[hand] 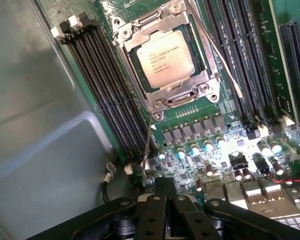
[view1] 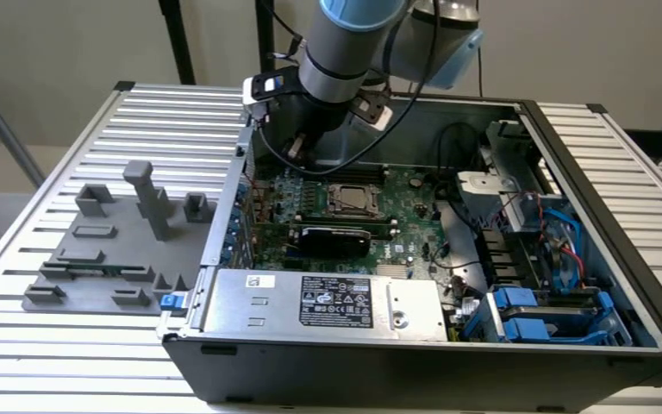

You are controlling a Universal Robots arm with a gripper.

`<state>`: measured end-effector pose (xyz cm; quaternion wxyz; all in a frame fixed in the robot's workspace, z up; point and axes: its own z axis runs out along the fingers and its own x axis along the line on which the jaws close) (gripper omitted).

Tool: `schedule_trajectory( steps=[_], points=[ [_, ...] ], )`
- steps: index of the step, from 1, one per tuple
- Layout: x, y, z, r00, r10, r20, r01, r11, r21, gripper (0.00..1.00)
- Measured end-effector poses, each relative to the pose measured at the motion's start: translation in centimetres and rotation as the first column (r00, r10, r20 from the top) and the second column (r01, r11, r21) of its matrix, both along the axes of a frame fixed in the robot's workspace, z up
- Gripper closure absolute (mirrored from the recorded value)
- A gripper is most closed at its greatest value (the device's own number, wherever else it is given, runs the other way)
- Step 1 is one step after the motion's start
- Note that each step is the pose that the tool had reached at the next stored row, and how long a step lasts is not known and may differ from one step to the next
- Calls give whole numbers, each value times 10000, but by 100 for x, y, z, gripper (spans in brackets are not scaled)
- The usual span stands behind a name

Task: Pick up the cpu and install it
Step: 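Install the first cpu locking lever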

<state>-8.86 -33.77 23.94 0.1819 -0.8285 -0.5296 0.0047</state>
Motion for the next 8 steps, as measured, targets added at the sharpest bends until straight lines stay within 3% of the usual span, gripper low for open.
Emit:
schedule_trajectory(
  steps=[2, 8],
  points=[
    [0, 0, 1, 9998, -189, -1, 189, 9998, 56, 89],
    [0, 0, 50, 9977, -680, -5, 680, 9976, 123, 89]
  ],
)
